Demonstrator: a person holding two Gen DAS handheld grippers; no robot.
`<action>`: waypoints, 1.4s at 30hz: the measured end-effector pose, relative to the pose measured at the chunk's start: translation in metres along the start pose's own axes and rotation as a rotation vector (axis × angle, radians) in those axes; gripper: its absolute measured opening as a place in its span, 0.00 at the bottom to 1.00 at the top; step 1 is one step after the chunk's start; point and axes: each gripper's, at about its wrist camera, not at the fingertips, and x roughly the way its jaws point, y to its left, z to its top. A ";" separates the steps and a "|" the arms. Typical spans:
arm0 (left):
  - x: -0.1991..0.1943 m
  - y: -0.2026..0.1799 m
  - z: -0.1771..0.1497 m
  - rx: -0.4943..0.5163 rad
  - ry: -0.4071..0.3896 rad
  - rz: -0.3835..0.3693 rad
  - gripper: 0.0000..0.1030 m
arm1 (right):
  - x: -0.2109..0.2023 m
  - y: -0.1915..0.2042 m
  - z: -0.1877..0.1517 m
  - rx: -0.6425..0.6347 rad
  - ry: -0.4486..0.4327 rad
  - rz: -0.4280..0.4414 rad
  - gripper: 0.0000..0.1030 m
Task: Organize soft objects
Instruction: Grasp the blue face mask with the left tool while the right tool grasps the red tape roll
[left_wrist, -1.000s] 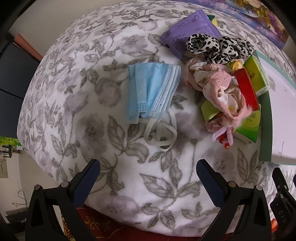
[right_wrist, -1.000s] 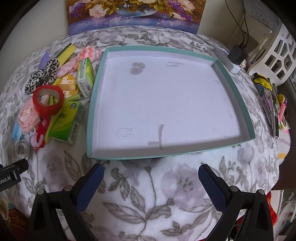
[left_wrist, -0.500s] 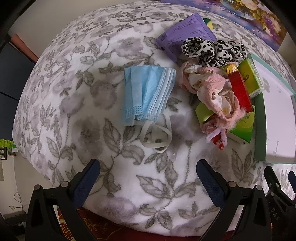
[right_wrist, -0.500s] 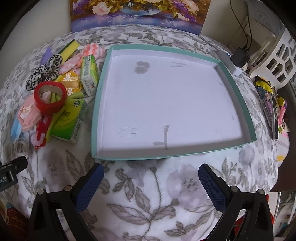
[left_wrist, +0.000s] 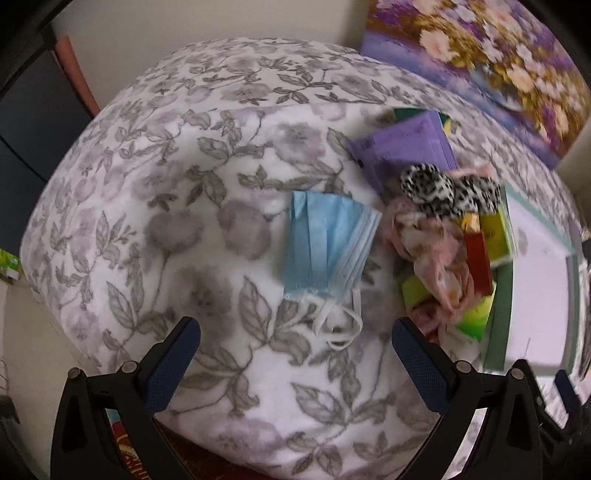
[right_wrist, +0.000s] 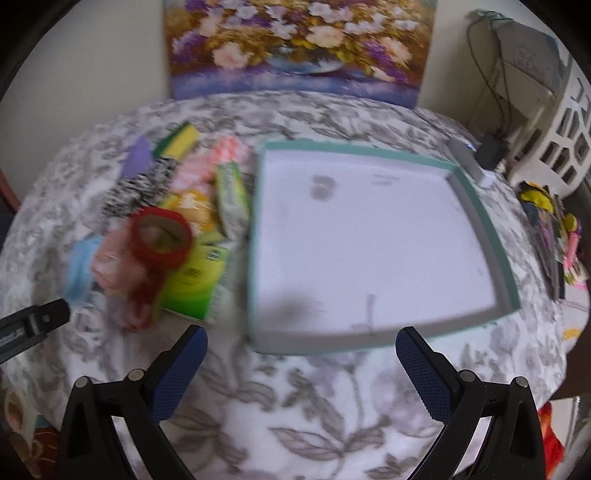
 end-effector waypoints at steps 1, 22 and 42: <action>0.001 0.003 0.002 -0.013 0.004 -0.017 1.00 | -0.001 0.005 0.001 0.000 -0.006 0.018 1.00; 0.047 0.025 0.033 -0.128 0.031 -0.127 0.93 | 0.011 0.062 0.033 -0.042 -0.084 0.216 0.87; 0.070 -0.014 0.052 0.010 0.028 -0.070 0.39 | 0.050 0.056 0.053 0.102 0.011 0.407 0.57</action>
